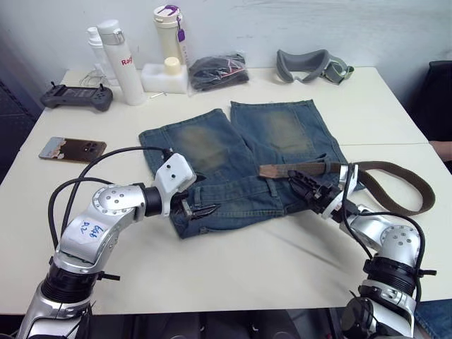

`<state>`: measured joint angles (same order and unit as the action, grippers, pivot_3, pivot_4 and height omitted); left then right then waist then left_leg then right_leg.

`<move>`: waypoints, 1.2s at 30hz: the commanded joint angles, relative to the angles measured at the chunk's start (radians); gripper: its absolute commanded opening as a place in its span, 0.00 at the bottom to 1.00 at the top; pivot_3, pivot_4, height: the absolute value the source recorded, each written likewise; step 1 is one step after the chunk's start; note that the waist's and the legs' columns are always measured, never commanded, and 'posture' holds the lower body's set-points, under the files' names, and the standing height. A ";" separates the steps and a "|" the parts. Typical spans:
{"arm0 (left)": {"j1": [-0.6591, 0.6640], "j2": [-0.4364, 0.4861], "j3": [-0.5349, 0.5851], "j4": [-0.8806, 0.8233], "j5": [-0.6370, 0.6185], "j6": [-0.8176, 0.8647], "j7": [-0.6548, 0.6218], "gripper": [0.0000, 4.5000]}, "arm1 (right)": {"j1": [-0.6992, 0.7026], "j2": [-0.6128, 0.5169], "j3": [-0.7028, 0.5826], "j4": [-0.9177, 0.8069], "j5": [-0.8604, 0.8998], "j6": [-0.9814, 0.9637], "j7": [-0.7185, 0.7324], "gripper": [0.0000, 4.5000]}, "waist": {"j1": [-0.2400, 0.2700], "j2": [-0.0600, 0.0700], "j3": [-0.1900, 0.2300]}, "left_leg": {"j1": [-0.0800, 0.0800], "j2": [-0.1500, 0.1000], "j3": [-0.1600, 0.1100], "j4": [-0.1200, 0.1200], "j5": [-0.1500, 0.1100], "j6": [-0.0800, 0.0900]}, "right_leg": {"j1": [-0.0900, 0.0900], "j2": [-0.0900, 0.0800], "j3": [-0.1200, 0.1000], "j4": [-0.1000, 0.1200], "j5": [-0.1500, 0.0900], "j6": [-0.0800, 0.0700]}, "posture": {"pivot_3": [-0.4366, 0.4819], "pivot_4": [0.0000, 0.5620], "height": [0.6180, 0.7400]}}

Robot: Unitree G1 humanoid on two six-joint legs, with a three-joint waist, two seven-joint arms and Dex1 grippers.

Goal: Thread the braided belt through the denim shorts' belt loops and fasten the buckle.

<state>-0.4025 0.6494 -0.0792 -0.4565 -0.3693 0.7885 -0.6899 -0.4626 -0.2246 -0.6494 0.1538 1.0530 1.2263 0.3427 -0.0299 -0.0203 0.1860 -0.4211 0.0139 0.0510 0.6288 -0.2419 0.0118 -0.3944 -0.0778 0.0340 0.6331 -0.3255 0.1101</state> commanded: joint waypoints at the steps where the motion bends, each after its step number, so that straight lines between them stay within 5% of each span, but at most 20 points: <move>1: -0.011 0.015 0.008 -0.021 0.006 -0.014 -0.002 1.00 | -0.010 0.011 -0.007 0.008 0.042 -0.044 0.004 0.59 | 0.000 0.000 0.000 | 0.000 0.000 0.000 0.000 0.000 0.000 | 0.000 0.000 0.000 0.000 0.000 0.000 | 0.48 0.27 0.96; 4: -0.011 0.014 0.006 -0.021 0.007 -0.014 -0.002 1.00 | -0.015 0.014 0.006 0.022 0.048 -0.064 0.013 0.59 | 0.000 0.000 0.000 | 0.000 0.000 0.000 0.000 0.000 0.000 | 0.000 0.000 0.000 0.000 0.000 0.000 | 0.48 0.27 0.96; 7: -0.015 0.013 0.000 -0.018 0.012 -0.016 -0.002 1.00 | -0.023 0.019 0.011 0.051 0.052 -0.093 0.011 0.43 | 0.000 0.000 0.000 | 0.000 0.000 0.000 0.000 0.000 0.000 | 0.000 0.000 0.000 -0.001 0.000 0.000 | 0.48 0.27 0.96; 11: -0.021 0.009 -0.003 -0.010 0.015 -0.018 -0.004 1.00 | -0.037 0.024 0.026 0.065 0.073 -0.108 0.027 0.01 | -0.003 0.000 0.000 | 0.000 0.000 0.000 -0.001 0.000 0.000 | 0.000 0.000 0.000 -0.001 0.000 0.000 | 0.48 0.27 0.96; 25: -0.039 -0.014 -0.029 0.009 0.015 -0.020 -0.010 1.00 | -0.035 -0.120 0.055 0.030 0.124 -0.103 0.084 0.01 | -0.001 0.001 0.000 | -0.001 0.000 -0.001 -0.002 0.000 0.000 | 0.000 -0.001 0.000 -0.004 0.000 0.000 | 0.48 0.27 0.96; 34: -0.044 -0.010 -0.036 0.013 0.022 -0.025 -0.008 1.00 | -0.035 -0.051 0.109 0.041 0.049 -0.171 -0.058 0.83 | 0.000 0.001 0.000 | -0.001 0.000 0.000 -0.002 0.000 0.000 | 0.000 0.000 0.001 -0.004 0.000 0.000 | 0.48 0.27 0.96; 36: -0.046 -0.010 -0.031 0.012 0.023 -0.024 -0.005 1.00 | -0.031 -0.046 0.107 0.034 0.050 -0.179 -0.087 0.83 | 0.003 0.001 0.000 | -0.001 0.000 -0.001 -0.002 0.000 0.000 | 0.001 -0.001 0.000 -0.004 0.000 0.000 | 0.48 0.27 0.96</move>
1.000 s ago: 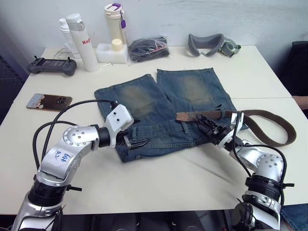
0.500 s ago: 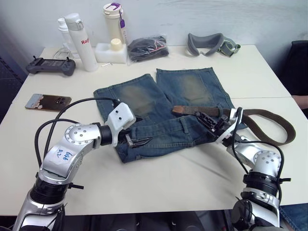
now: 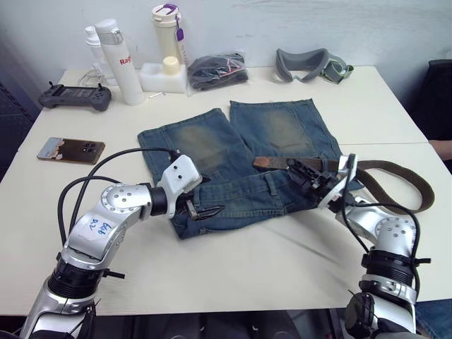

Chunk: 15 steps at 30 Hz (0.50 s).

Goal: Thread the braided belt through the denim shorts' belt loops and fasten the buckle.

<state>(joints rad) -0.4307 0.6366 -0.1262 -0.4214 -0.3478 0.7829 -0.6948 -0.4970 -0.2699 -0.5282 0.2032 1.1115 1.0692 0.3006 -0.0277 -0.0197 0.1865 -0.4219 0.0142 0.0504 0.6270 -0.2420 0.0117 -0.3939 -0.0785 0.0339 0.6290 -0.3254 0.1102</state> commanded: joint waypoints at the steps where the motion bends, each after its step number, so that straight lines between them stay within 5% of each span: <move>1: -0.018 0.000 0.020 -0.024 0.000 -0.018 0.004 1.00 | 0.003 -0.001 -0.013 -0.019 -0.010 -0.021 -0.059 0.83 | 0.000 0.000 0.000 | 0.000 0.000 0.000 0.000 0.000 0.000 | 0.000 0.000 0.000 0.000 0.000 0.000 | 0.48 0.27 0.96; 15: -0.012 -0.010 0.029 -0.034 -0.002 -0.021 0.025 1.00 | -0.051 0.025 -0.016 0.056 -0.005 -0.090 -0.109 0.83 | -0.002 0.000 0.000 | 0.000 0.000 -0.001 0.000 0.000 0.000 | 0.001 -0.001 0.000 -0.001 0.000 0.000 | 0.48 0.27 0.96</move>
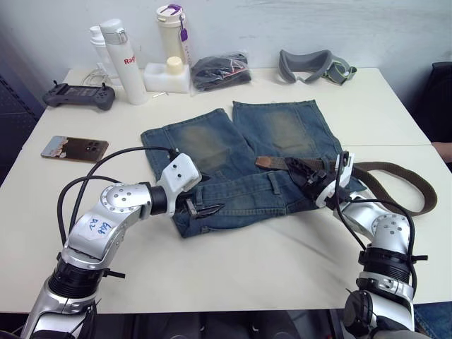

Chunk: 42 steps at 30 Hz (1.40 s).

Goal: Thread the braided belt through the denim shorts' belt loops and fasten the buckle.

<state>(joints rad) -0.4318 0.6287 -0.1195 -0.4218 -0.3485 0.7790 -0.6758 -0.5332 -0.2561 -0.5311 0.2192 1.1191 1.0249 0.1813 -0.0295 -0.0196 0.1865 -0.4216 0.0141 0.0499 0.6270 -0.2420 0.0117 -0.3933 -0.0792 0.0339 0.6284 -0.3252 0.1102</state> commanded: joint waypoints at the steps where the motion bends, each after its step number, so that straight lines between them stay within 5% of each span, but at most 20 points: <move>1: -0.012 0.000 0.020 -0.034 0.000 -0.017 0.006 1.00 | -0.020 0.013 -0.010 0.055 -0.018 -0.058 0.020 0.83 | -0.001 0.000 0.000 | 0.000 0.000 0.000 0.000 0.000 0.000 | 0.000 0.000 0.000 0.000 0.000 0.000 | 0.48 0.27 0.96; 12: -0.025 0.008 0.024 -0.035 -0.002 -0.008 0.008 1.00 | -0.121 0.073 0.013 0.294 -0.128 -0.252 0.059 0.83 | -0.005 0.000 0.000 | 0.000 0.000 0.000 0.000 0.000 0.000 | 0.000 0.001 0.000 0.000 0.000 0.000 | 0.48 0.27 0.96; 20: -0.023 0.008 0.029 -0.047 -0.003 0.001 0.021 1.00 | -0.208 0.119 -0.071 0.424 -0.160 -0.394 -0.190 0.83 | 0.000 -0.004 -0.002 | 0.001 0.000 -0.001 0.000 0.000 -0.001 | 0.002 0.000 -0.001 0.000 0.000 0.000 | 0.48 0.27 0.96; 28: -0.027 0.002 0.018 -0.043 0.001 -0.003 0.034 1.00 | -0.214 0.154 -0.080 0.386 -0.128 -0.376 -0.235 0.83 | 0.001 -0.006 -0.004 | 0.001 0.000 -0.003 0.000 -0.003 -0.006 | 0.003 -0.002 -0.003 -0.002 0.000 -0.001 | 0.48 0.27 0.96; 32: -0.026 0.002 0.018 -0.045 0.001 -0.003 0.036 1.00 | -0.191 0.087 0.032 0.193 -0.089 -0.166 -0.114 0.83 | 0.000 -0.004 -0.003 | 0.000 0.000 -0.003 -0.002 -0.001 -0.002 | 0.001 -0.002 -0.003 -0.002 0.000 -0.002 | 0.48 0.27 0.96; 36: -0.025 -0.005 0.025 -0.042 -0.005 -0.005 0.038 1.00 | -0.195 -0.098 0.228 -0.008 -0.159 -0.048 0.099 0.83 | -0.003 0.002 0.001 | -0.002 0.000 -0.001 -0.006 0.000 -0.001 | -0.003 -0.002 -0.002 -0.003 0.000 -0.002 | 0.48 0.27 0.96; 42: -0.041 -0.033 0.022 -0.020 -0.005 -0.013 0.042 1.00 | -0.312 -0.356 0.605 0.048 -0.606 -0.376 0.437 0.83 | -0.005 0.003 0.002 | -0.001 0.001 0.005 -0.006 0.000 -0.001 | -0.006 0.003 -0.001 -0.002 -0.001 -0.002 | 0.48 0.27 0.96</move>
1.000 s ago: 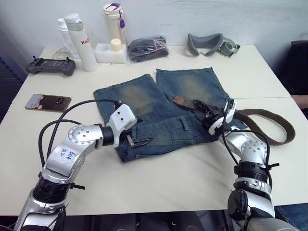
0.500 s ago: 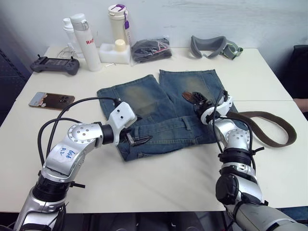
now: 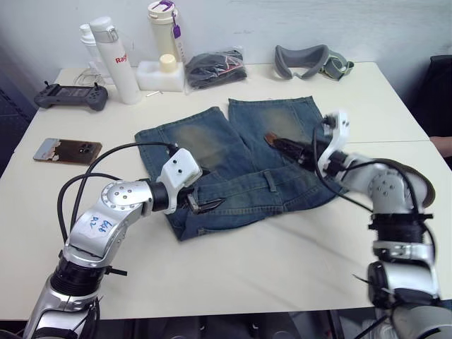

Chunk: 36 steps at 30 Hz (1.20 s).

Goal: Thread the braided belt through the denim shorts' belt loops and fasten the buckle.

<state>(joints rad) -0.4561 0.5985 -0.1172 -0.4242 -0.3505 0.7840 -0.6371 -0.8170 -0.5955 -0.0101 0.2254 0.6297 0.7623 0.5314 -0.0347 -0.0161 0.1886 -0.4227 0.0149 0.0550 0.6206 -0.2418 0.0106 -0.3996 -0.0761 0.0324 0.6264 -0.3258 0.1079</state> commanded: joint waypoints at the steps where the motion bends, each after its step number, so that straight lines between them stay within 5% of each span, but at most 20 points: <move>1: -0.018 -0.007 0.015 -0.013 0.001 -0.021 0.004 1.00 | -0.074 -0.016 0.126 0.121 -0.182 -0.177 0.129 0.83 | 0.000 -0.001 0.000 | 0.000 0.000 0.000 0.000 0.000 0.000 | 0.000 0.000 0.000 0.000 0.000 0.000 | 0.48 0.27 0.96; 11: 0.005 -0.016 0.020 -0.024 0.011 -0.026 0.023 1.00 | -0.362 0.115 0.224 0.781 -0.490 -0.525 0.241 0.83 | 0.000 -0.001 0.000 | 0.000 0.000 0.005 0.006 0.000 0.000 | 0.001 -0.001 0.000 0.001 0.002 0.004 | 0.48 0.27 0.96; 20: 0.041 -0.014 0.021 -0.064 0.010 -0.014 0.054 1.00 | -0.456 0.148 0.144 1.003 -0.547 -0.547 0.234 0.83 | 0.001 -0.001 0.000 | 0.000 0.000 0.006 0.006 0.000 -0.003 | 0.001 -0.001 -0.001 0.001 0.002 0.004 | 0.48 0.27 0.96; 23: 0.043 -0.013 0.018 -0.068 0.011 -0.013 0.062 1.00 | -0.473 0.153 0.102 1.032 -0.539 -0.495 0.279 0.64 | 0.001 -0.001 0.000 | 0.000 0.000 0.006 0.006 0.001 -0.003 | 0.001 -0.001 -0.001 0.001 0.002 0.004 | 0.48 0.27 0.96; 29: 0.040 -0.016 0.015 -0.064 0.014 -0.015 0.071 1.00 | -0.492 0.148 0.085 1.052 -0.577 -0.465 0.395 0.01 | -0.002 -0.001 0.000 | 0.001 0.000 0.007 0.007 0.001 -0.004 | 0.001 -0.001 0.000 0.003 0.002 0.004 | 0.48 0.27 0.96; 34: 0.038 -0.017 0.013 -0.060 0.014 -0.018 0.075 1.00 | -0.516 0.133 0.101 1.034 -0.635 -0.578 0.481 0.01 | -0.004 -0.001 0.000 | 0.001 0.000 0.007 0.007 0.001 -0.004 | 0.001 -0.001 0.000 0.002 0.002 0.004 | 0.48 0.27 0.96; 36: 0.039 -0.016 0.014 -0.059 0.015 -0.020 0.075 1.00 | -0.528 0.104 0.126 1.007 -0.656 -0.657 0.647 0.01 | -0.003 -0.001 0.000 | 0.001 0.000 0.007 0.007 0.001 -0.004 | 0.001 0.000 0.000 0.002 0.002 0.004 | 0.48 0.27 0.96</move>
<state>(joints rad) -0.4172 0.5850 -0.1176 -0.4585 -0.3425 0.7773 -0.5660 -1.2943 -0.4612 0.1105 1.2825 -0.0161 0.1732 1.0745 -0.0379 -0.0171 0.1890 -0.4218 0.0147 0.0622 0.6274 -0.2409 0.0067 -0.3985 -0.0763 0.0323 0.6287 -0.3233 0.1122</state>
